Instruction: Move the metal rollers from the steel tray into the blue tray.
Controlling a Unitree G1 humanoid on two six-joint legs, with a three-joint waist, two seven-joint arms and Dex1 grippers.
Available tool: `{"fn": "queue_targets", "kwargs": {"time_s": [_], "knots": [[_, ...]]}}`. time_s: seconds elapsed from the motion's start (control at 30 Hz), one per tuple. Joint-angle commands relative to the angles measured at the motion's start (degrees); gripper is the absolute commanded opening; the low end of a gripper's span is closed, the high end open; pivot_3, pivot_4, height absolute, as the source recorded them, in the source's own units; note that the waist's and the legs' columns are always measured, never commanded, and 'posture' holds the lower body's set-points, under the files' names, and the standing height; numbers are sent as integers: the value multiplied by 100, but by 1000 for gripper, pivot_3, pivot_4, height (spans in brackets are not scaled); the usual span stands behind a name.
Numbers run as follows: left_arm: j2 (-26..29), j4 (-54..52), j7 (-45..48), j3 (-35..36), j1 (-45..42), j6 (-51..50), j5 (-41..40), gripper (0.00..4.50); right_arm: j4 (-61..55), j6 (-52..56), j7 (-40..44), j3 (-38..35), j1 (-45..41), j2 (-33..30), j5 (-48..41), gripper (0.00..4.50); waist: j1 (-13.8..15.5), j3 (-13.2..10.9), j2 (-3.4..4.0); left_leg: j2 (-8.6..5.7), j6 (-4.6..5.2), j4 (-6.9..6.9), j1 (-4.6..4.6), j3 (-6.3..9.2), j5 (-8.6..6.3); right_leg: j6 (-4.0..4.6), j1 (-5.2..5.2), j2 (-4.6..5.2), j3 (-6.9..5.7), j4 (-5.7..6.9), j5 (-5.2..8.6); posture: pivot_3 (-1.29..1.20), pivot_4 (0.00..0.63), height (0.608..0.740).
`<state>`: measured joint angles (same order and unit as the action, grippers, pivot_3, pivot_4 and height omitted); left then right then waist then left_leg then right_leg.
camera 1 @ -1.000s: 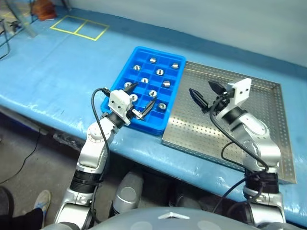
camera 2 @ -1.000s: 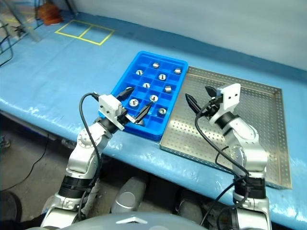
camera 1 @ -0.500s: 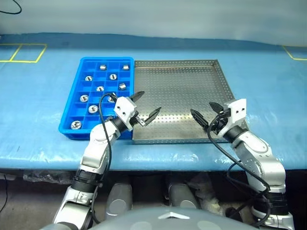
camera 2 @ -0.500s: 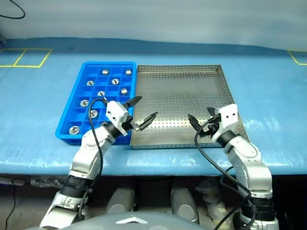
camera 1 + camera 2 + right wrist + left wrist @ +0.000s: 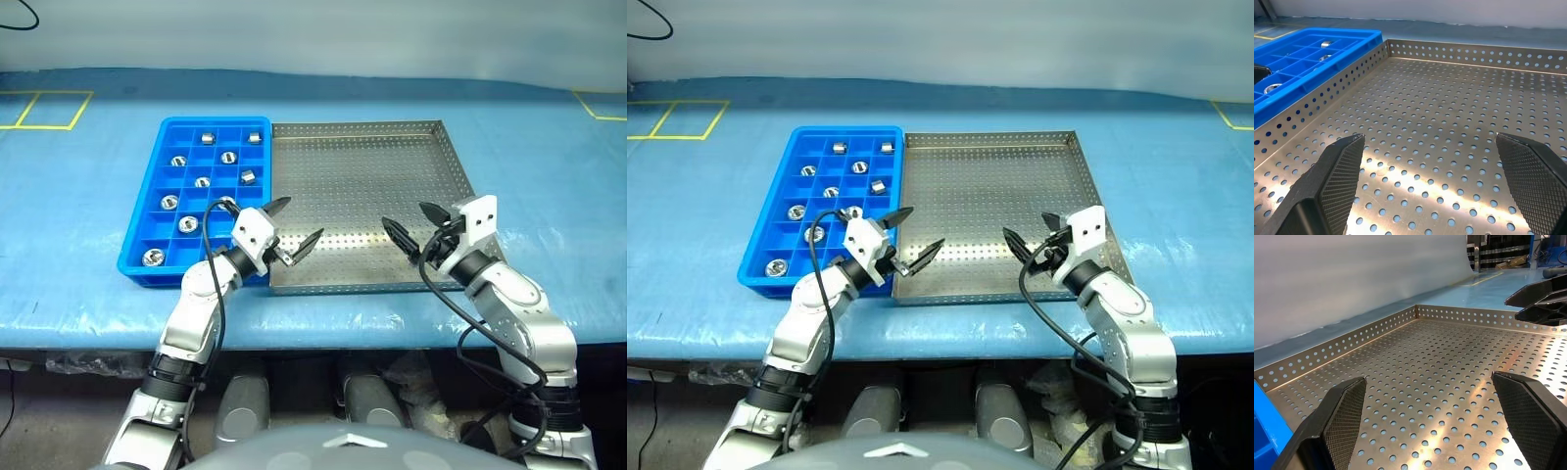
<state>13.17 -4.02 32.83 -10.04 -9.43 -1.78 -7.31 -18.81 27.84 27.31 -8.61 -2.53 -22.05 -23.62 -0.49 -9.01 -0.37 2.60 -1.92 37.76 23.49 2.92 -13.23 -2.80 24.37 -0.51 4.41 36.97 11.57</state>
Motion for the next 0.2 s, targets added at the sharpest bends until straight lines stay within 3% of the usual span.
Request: {"fn": "queue_targets", "kwargs": {"time_s": [0.03, 0.2], "knots": [[10, -180, -47, 16, 1, 113, 25, 4484, -123, -95, -1, 6, -114, 3, -32, 4500, 0, 0, 0, 0, 0, -1, 0, 0, 0, 0, 0, 0, 1, 0, 0, 113, 150, 740], [-6, -184, -234, 74, 6, 172, 121, 4484, -77, -101, -32, 40, -148, 25, -20, 4500, 8, 0, 0, 0, 0, -1, 1, 0, 0, 0, 1, 0, 0, 0, 0, 120, 150, 740]]}}
